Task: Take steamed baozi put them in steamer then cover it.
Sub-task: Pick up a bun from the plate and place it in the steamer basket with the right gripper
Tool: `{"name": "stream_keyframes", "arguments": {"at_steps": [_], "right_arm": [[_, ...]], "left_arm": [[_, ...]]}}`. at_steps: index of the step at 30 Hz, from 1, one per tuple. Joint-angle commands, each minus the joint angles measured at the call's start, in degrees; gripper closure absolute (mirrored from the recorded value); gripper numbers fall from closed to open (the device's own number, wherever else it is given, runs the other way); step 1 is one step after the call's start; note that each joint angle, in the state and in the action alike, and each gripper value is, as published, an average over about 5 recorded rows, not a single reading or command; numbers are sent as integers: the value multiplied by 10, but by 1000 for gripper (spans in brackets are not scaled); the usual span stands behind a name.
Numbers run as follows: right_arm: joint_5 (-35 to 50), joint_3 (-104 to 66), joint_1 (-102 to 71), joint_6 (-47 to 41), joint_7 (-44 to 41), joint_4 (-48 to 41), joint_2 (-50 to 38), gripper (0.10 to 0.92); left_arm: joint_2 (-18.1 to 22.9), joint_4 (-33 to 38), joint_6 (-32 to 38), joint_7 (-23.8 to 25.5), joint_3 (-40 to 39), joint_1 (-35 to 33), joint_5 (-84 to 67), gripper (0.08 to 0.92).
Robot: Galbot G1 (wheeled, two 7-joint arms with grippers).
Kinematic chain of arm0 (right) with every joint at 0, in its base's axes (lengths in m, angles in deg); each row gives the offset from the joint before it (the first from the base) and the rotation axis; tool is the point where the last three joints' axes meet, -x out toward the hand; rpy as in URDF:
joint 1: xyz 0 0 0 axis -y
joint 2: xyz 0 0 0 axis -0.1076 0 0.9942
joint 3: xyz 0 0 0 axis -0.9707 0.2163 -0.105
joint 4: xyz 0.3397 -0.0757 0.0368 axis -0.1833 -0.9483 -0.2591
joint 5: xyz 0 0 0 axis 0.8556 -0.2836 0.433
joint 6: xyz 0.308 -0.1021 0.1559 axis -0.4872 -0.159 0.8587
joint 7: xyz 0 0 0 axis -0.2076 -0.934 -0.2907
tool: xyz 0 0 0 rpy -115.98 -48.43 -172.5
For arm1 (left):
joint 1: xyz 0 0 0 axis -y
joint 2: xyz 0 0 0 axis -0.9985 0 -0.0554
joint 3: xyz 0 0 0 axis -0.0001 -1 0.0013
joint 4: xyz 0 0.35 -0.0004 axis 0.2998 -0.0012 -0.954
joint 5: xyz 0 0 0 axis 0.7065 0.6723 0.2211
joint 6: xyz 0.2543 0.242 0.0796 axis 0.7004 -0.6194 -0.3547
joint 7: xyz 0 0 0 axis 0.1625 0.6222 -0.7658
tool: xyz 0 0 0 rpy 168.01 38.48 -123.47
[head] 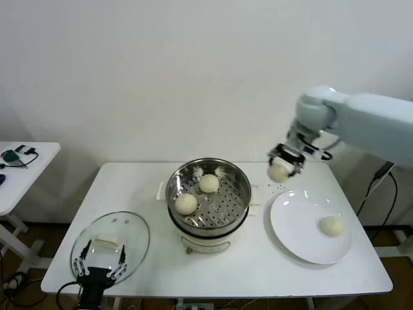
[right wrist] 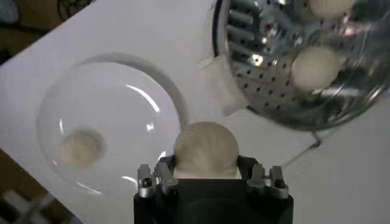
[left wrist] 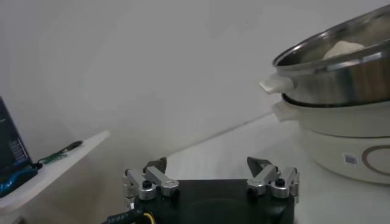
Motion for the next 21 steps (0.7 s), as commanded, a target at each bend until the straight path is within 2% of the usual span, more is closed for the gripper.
{"name": "stream_keyframes", "arguments": {"at_steps": [1,9,21], "right_arm": [[-56,-35,-8,67,-7,20,127,347],[-105,-41,-94,72,0,13,200,347],[-122,-23,-149,82,6,25,209,347]], "left_arm": [[-1,-3,2,-1,3,-4,-2,177],[4,-3,3,-1,1,-3,-5,177],[0,-6,1,-1,8,0,-18,177]]}}
